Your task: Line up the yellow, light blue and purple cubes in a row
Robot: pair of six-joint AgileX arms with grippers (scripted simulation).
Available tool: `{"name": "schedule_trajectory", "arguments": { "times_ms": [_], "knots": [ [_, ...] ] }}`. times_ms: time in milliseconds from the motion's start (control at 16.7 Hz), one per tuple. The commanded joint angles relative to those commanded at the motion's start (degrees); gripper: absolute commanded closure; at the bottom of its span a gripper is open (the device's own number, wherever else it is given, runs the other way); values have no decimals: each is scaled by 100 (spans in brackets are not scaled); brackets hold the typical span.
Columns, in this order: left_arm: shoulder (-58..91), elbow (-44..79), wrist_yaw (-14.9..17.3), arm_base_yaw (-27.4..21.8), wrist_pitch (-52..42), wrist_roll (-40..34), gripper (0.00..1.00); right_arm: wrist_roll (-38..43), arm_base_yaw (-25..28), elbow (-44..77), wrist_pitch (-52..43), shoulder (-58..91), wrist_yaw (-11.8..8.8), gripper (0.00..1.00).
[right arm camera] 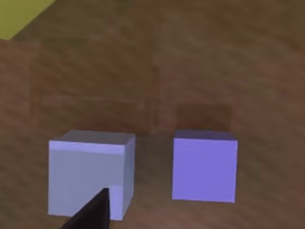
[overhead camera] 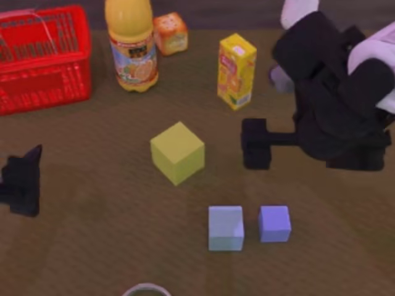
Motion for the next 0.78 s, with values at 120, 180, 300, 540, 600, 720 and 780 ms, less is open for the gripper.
{"name": "schedule_trajectory", "arguments": {
  "times_ms": [120, 180, 300, 540, 600, 720, 780],
  "knots": [
    [1279, 1204, 66, -323, -860, 203, 0, -414, -377, -831, 378, -861, 92, 0],
    [1957, 1819, 92, -485, -1292, 306, 0, -622, -569, -1269, 571, -1295, 125, 0],
    [3327, 3024, 129, -801, -2133, 507, 0, -1045, -966, -2184, 976, -2186, 162, 0],
    [5860, 5143, 141, -1355, -3540, 854, 0, -1878, -1783, -4045, 1881, -4092, 114, 0],
    [6409, 5590, 130, -1469, -3812, 926, 0, -2066, -1976, -4469, 2121, -4577, 80, 0],
    [7399, 6394, 88, -1666, -4258, 1052, 0, -2413, -2345, -5248, 2622, -5555, -7, 0],
    [7837, 6750, 57, -1747, -4428, 1104, 0, -2582, -2530, -5614, 2905, -6075, -63, 0]
  ]
}}
